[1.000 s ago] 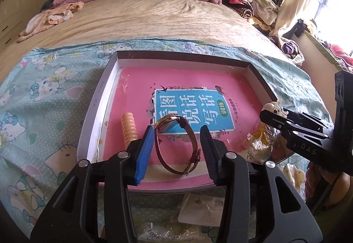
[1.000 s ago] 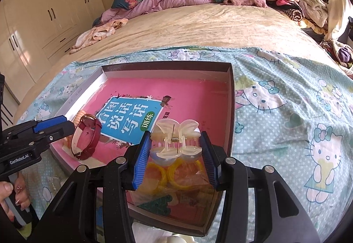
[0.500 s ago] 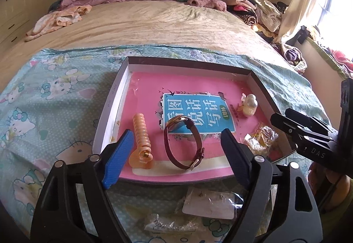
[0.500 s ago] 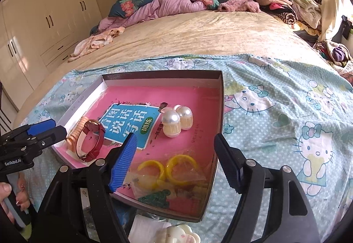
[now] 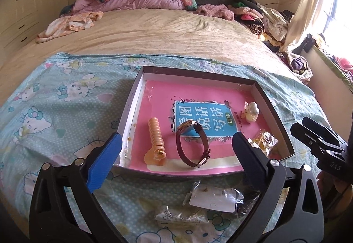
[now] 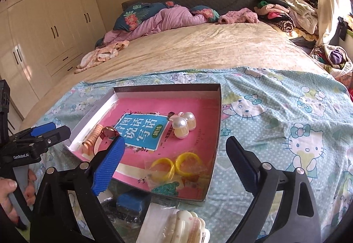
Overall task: Organize jewelry
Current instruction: 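Withdraw both open tools from the box back over the bed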
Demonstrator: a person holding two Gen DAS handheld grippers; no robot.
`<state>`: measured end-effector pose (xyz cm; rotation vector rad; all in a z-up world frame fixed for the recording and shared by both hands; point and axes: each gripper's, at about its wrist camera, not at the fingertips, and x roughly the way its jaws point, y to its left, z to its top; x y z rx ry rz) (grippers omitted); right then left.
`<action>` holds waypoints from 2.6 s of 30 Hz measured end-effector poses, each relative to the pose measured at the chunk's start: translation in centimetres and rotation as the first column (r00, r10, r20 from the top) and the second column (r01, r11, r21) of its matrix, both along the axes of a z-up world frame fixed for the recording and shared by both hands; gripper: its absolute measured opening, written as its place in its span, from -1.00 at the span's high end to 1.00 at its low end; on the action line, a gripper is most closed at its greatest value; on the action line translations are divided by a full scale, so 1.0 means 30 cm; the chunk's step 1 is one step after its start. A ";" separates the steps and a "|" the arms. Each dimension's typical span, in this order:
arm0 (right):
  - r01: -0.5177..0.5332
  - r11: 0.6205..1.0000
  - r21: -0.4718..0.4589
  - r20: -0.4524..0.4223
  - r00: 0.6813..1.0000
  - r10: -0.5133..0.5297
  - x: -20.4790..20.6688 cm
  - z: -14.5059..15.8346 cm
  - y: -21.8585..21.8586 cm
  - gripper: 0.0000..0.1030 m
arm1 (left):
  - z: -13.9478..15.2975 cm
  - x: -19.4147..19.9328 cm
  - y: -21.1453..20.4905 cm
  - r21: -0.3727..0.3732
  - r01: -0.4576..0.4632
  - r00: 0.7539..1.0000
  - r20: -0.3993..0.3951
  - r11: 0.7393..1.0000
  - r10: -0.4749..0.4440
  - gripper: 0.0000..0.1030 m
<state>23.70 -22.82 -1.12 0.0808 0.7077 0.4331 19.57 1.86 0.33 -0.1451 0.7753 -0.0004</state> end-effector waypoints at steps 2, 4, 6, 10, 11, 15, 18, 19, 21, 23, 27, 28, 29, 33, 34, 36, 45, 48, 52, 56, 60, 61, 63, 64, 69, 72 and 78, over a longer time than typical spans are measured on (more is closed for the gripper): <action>-0.003 1.000 0.003 0.009 1.000 0.003 -0.014 0.012 -0.002 -0.79 | 0.007 -0.010 0.001 -0.003 -0.003 1.000 0.004 1.000 0.003 -0.81; -0.005 1.000 0.006 0.014 1.000 0.005 -0.029 0.023 -0.005 -0.79 | 0.014 -0.020 0.002 -0.002 -0.003 1.000 0.008 1.000 0.003 -0.81; -0.008 1.000 0.011 0.020 1.000 0.008 -0.041 0.034 -0.008 -0.79 | 0.020 -0.031 0.004 -0.004 -0.006 1.000 0.013 1.000 0.006 -0.81; -0.015 1.000 0.011 0.031 0.999 0.015 -0.070 0.054 -0.005 -0.79 | 0.032 -0.054 0.009 -0.008 -0.011 1.000 0.022 1.000 0.012 -0.81; -0.017 1.000 0.012 0.034 0.999 0.017 -0.077 0.059 -0.005 -0.79 | 0.036 -0.061 0.011 -0.011 -0.013 1.000 0.026 1.000 0.013 -0.81; -0.024 1.000 0.015 0.047 0.999 0.023 -0.109 0.082 -0.006 -0.79 | 0.052 -0.087 0.019 -0.015 -0.018 0.999 0.039 1.000 0.019 -0.81; -0.028 1.000 0.013 0.057 0.998 0.027 -0.131 0.098 -0.008 -0.85 | 0.065 -0.109 0.028 -0.024 -0.018 0.999 0.045 1.000 0.019 -0.81; -0.027 1.000 0.012 0.061 0.998 0.026 -0.139 0.103 -0.010 -0.88 | 0.069 -0.116 0.032 -0.028 -0.019 0.999 0.049 0.999 0.020 -0.81; -0.027 1.000 0.013 0.071 0.997 0.026 -0.158 0.115 -0.013 -0.89 | 0.076 -0.131 0.038 -0.034 -0.019 0.998 0.053 0.999 0.021 -0.81; -0.029 0.999 0.014 0.076 0.997 0.028 -0.170 0.125 -0.018 -0.89 | 0.081 -0.146 0.041 -0.036 -0.019 0.998 0.056 0.999 0.021 -0.81; -0.036 0.999 0.009 0.088 0.995 0.035 -0.199 0.143 -0.019 -0.89 | 0.086 -0.175 0.040 -0.034 -0.020 0.998 0.061 0.999 0.022 -0.81; -0.038 0.999 0.009 0.091 0.995 0.037 -0.206 0.147 -0.019 -0.89 | 0.087 -0.183 0.041 -0.033 -0.019 0.998 0.063 0.999 0.021 -0.81; -0.039 0.999 0.009 0.094 0.995 0.038 -0.211 0.150 -0.022 -0.89 | 0.088 -0.188 0.040 -0.032 -0.018 0.998 0.064 0.999 0.020 -0.81; -0.049 0.999 0.004 0.103 0.994 0.048 -0.233 0.163 -0.024 -0.89 | 0.094 -0.214 0.040 -0.028 -0.013 0.997 0.069 1.000 0.015 -0.81; -0.050 0.999 0.002 0.104 0.993 0.049 -0.239 0.166 -0.023 -0.89 | 0.095 -0.220 0.040 -0.027 -0.013 0.998 0.069 1.000 0.015 -0.81; -0.052 0.999 0.001 0.107 0.993 0.051 -0.252 0.169 -0.025 -0.89 | 0.095 -0.229 0.042 -0.026 -0.014 0.998 0.067 1.000 0.015 -0.81; -0.078 0.997 -0.014 0.096 0.992 0.079 -0.321 0.168 -0.025 -0.89 | 0.094 -0.278 0.039 -0.025 -0.010 0.998 0.064 1.000 0.012 -0.81; -0.088 0.996 -0.019 0.084 0.992 0.090 -0.343 0.158 -0.023 -0.89 | 0.091 -0.295 0.038 -0.019 -0.009 0.998 0.061 1.000 0.010 -0.81; -0.098 0.995 -0.023 0.070 0.993 0.100 -0.370 0.145 -0.022 -0.89 | 0.088 -0.315 0.033 -0.014 -0.003 0.998 0.055 1.000 0.004 -0.81; -0.111 0.993 -0.029 0.052 0.992 0.112 -0.393 0.128 -0.018 -0.89 | 0.083 -0.328 0.027 -0.004 -0.003 0.999 0.050 1.000 0.003 -0.81; -0.123 0.992 -0.032 0.035 0.992 0.124 -0.410 0.111 -0.015 -0.89 | 0.073 -0.341 0.021 0.011 0.000 0.999 0.041 1.000 0.000 -0.81; -0.127 0.991 -0.035 0.029 0.991 0.129 -0.415 0.106 -0.012 -0.89 | 0.070 -0.345 0.018 0.016 0.001 0.999 0.039 1.000 -0.002 -0.81; -0.135 0.990 -0.037 0.019 0.991 0.135 -0.424 0.095 -0.008 -0.89 | 0.062 -0.352 0.014 0.023 0.003 0.999 0.032 1.000 -0.004 -0.81; -0.139 0.990 -0.036 0.013 0.990 0.139 -0.427 0.089 -0.005 -0.89 | 0.056 -0.355 0.013 0.026 0.004 1.000 0.027 1.000 -0.005 -0.81; -0.160 0.986 -0.039 -0.017 0.987 0.160 -0.447 0.061 0.009 -0.89 | 0.026 -0.369 -0.002 0.044 0.015 1.000 0.004 0.999 -0.015 -0.81; -0.170 0.985 -0.039 -0.029 0.985 0.169 -0.451 0.047 0.014 -0.89 | 0.001 -0.374 -0.009 0.050 0.024 1.000 -0.015 0.998 -0.023 -0.81; -0.180 0.983 -0.034 -0.050 0.983 0.178 -0.457 0.019 0.024 -0.89 | -0.053 -0.385 -0.036 0.072 0.046 0.998 -0.056 0.996 -0.042 -0.81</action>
